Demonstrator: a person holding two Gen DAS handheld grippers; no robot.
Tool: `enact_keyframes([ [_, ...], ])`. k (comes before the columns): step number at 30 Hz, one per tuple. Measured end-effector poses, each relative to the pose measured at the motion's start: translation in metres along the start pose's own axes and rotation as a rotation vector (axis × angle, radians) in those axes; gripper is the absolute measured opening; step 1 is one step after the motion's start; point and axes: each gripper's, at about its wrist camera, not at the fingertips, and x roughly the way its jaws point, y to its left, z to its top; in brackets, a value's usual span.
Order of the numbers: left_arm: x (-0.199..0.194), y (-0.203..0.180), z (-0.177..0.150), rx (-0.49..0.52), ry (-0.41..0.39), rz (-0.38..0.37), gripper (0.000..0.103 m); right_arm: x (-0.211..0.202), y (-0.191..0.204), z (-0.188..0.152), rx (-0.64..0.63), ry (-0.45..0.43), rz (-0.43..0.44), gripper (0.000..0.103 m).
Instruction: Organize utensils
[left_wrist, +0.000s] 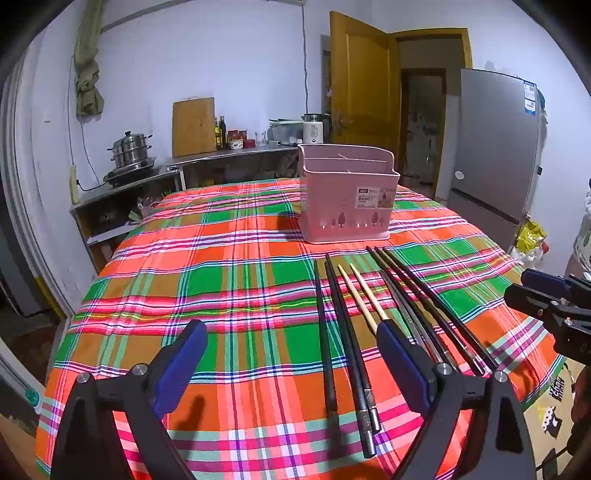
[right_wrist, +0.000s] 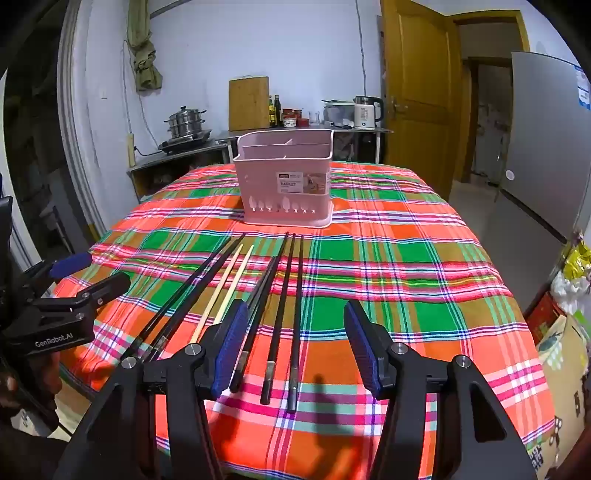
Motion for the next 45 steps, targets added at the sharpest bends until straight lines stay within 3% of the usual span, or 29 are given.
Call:
enact_keyframes([
  [45, -0.0065, -0.0015, 0.002, -0.014, -0.016, -0.015, 0.093, -0.0032, 0.004, -0.0008, -0.007, -0.011, -0.008, 0.055],
])
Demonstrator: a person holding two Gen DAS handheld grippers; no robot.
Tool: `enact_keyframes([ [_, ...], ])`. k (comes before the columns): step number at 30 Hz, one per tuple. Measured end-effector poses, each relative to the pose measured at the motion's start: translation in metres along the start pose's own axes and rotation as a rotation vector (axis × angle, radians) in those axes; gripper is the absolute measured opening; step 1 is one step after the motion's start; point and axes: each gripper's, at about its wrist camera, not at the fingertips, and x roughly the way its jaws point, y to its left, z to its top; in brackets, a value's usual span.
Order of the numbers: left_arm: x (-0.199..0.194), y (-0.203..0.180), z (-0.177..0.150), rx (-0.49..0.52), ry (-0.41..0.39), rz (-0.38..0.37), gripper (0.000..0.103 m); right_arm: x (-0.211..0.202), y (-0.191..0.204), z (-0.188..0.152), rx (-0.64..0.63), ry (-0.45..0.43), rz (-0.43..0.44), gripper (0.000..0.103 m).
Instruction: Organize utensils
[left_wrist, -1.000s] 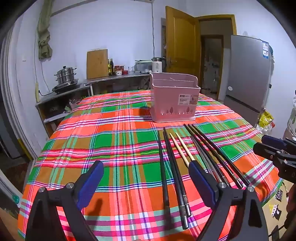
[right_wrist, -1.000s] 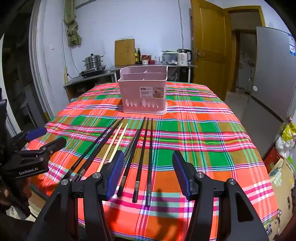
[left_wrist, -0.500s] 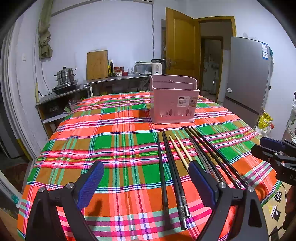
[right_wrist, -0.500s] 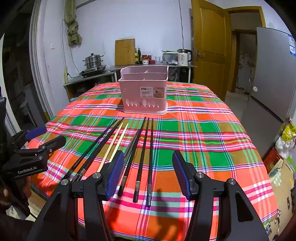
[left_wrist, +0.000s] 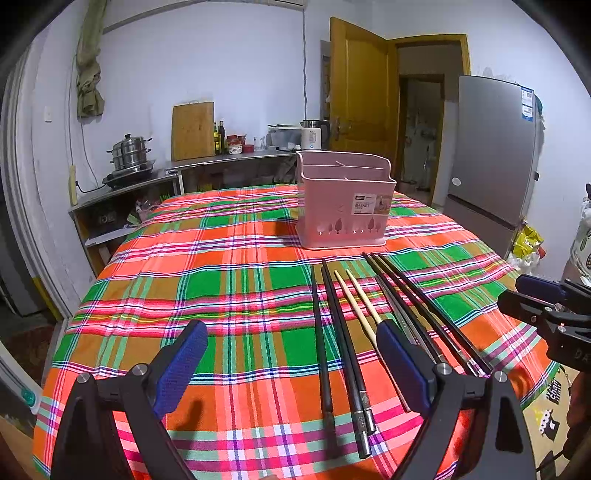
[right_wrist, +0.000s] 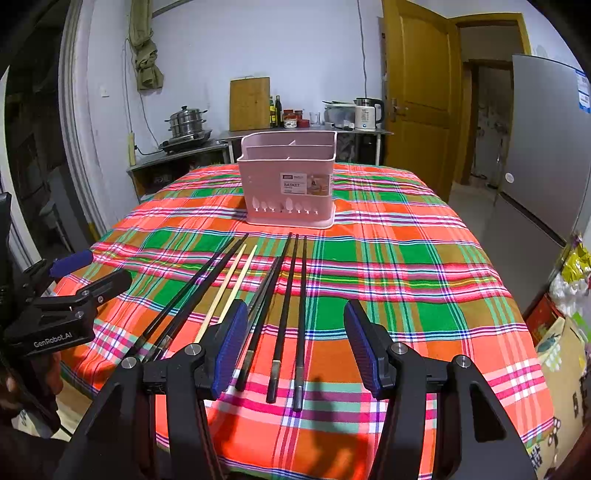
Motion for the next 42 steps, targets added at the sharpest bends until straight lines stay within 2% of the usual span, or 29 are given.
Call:
enact_keyframes([
  [42, 0.0002, -0.0061, -0.001, 0.018, 0.0, -0.025, 0.093, 0.0006, 0.0, -0.0005, -0.001, 0.002, -0.002, 0.055],
])
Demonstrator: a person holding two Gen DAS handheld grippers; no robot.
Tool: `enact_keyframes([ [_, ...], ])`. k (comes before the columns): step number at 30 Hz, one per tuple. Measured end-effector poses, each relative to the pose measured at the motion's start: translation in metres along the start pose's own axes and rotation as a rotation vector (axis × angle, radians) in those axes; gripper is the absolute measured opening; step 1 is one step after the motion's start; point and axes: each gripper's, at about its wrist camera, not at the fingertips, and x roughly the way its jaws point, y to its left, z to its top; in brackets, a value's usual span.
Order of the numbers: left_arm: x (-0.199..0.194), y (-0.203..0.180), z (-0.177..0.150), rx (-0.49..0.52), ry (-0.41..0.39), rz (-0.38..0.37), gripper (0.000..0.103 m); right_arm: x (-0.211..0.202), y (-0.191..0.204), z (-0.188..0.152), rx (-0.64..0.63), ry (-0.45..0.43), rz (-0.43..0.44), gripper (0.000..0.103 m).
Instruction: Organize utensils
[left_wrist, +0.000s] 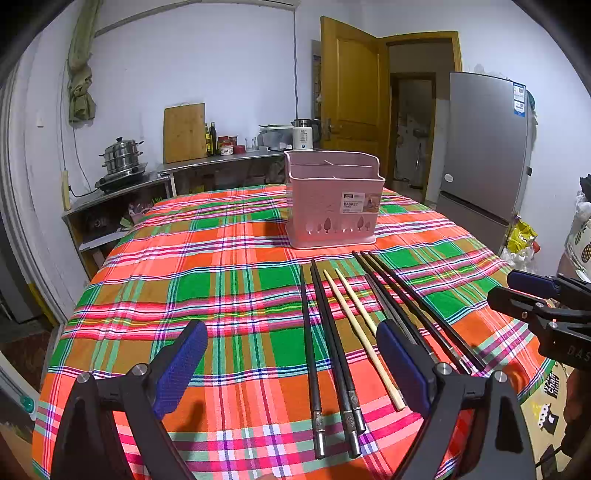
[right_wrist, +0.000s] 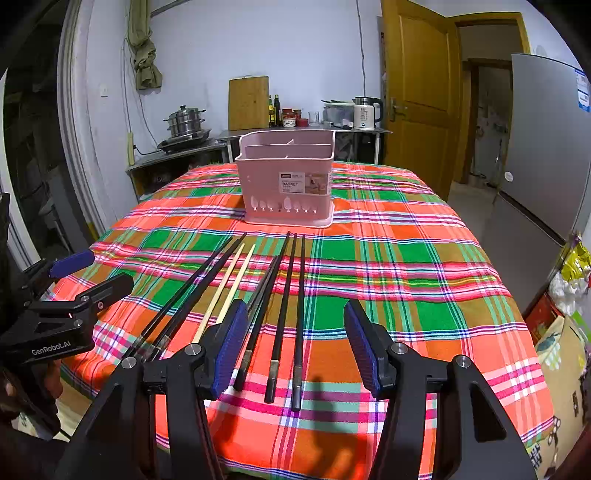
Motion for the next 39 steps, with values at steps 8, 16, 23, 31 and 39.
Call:
enact_keyframes([
  [8, 0.001, -0.001, -0.001, 0.002, 0.002, -0.003, 0.093, 0.001, 0.0, 0.0, 0.001, 0.003, 0.0, 0.055],
  [16, 0.005, 0.0, -0.003, 0.005, 0.012, -0.006, 0.093, 0.006, 0.0, -0.002, 0.001, 0.014, -0.001, 0.055],
  [23, 0.024, 0.005, -0.001, 0.007, 0.066, -0.052, 0.093, 0.018, -0.002, 0.001, -0.003, 0.039, -0.001, 0.055],
  [31, 0.068, 0.015, 0.009, 0.032, 0.157, -0.055, 0.088, 0.052, -0.004, 0.014, -0.021, 0.095, -0.005, 0.055],
  [39, 0.112, 0.025, 0.022, 0.01, 0.259, -0.057, 0.081, 0.087, -0.008, 0.028, -0.042, 0.153, -0.013, 0.055],
])
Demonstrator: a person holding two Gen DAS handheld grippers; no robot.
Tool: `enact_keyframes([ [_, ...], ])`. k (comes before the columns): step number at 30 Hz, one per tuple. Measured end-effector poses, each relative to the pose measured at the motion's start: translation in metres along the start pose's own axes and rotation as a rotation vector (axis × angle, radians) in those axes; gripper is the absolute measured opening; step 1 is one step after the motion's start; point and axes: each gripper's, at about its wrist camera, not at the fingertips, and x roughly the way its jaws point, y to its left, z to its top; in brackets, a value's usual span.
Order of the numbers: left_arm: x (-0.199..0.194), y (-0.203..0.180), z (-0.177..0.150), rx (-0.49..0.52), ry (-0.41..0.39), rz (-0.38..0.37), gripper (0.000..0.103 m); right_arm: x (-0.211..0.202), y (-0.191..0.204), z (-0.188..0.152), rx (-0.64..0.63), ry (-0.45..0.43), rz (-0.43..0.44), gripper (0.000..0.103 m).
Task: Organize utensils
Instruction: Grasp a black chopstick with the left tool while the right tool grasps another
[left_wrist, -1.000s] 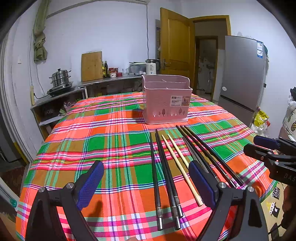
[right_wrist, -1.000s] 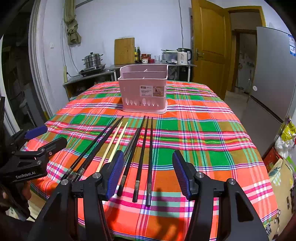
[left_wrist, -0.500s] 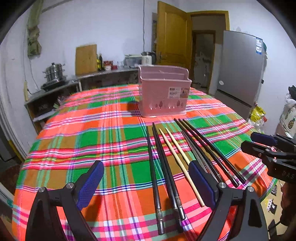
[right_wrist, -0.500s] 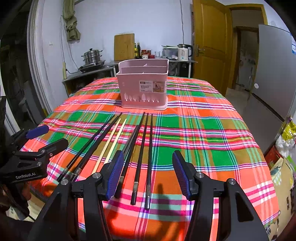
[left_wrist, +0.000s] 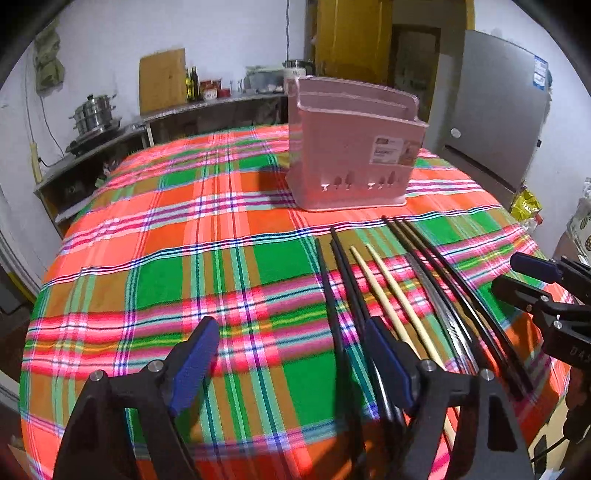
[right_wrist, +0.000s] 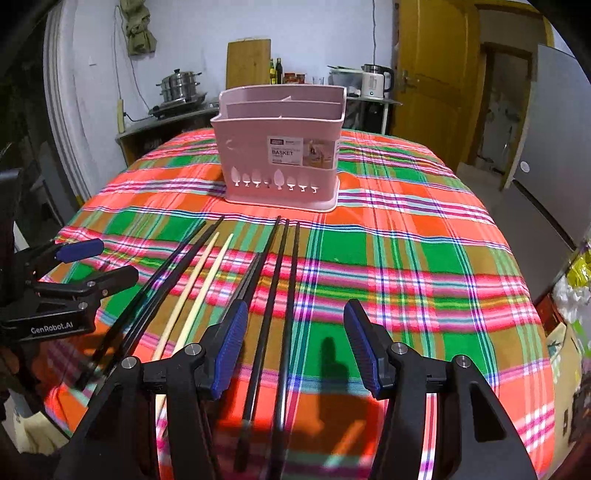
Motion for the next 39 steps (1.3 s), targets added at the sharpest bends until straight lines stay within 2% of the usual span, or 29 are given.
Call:
enact_keyframes([
  [3, 0.011, 0.002, 0.007, -0.014, 0.038, -0.016, 0.075, 0.011, -0.002, 0.008, -0.006, 0.017, -0.007, 0.055],
  [6, 0.021, 0.001, 0.013, -0.024, 0.064, -0.032, 0.074, 0.023, -0.005, 0.015, -0.01, 0.035, -0.01, 0.05],
  [11, 0.035, 0.0, 0.015, -0.037, 0.119, -0.054, 0.064, 0.042, -0.007, 0.021, -0.015, 0.086, -0.01, 0.034],
  [19, 0.044, -0.009, 0.022, 0.031, 0.138, -0.008, 0.062, 0.061, -0.01, 0.022, -0.016, 0.141, 0.003, 0.024],
  [25, 0.051, -0.012, 0.029, 0.041, 0.158, 0.012, 0.062, 0.069, -0.011, 0.026, -0.012, 0.164, 0.011, 0.024],
  [27, 0.05, -0.014, 0.03, 0.046, 0.163, 0.004, 0.055, 0.072, -0.011, 0.029, -0.017, 0.173, 0.01, 0.023],
  [29, 0.05, -0.018, 0.032, 0.065, 0.163, -0.006, 0.036, 0.074, -0.011, 0.032, -0.019, 0.181, 0.013, 0.018],
  [31, 0.05, -0.023, 0.033, 0.082, 0.165, -0.016, 0.022, 0.076, -0.009, 0.036, -0.024, 0.192, 0.021, 0.015],
  [36, 0.053, -0.027, 0.038, 0.084, 0.173, -0.018, 0.008, 0.083, -0.008, 0.043, -0.023, 0.212, 0.053, 0.007],
  [39, 0.053, -0.024, 0.039, 0.055, 0.183, -0.037, 0.007, 0.084, -0.012, 0.046, 0.003, 0.217, 0.079, 0.006],
])
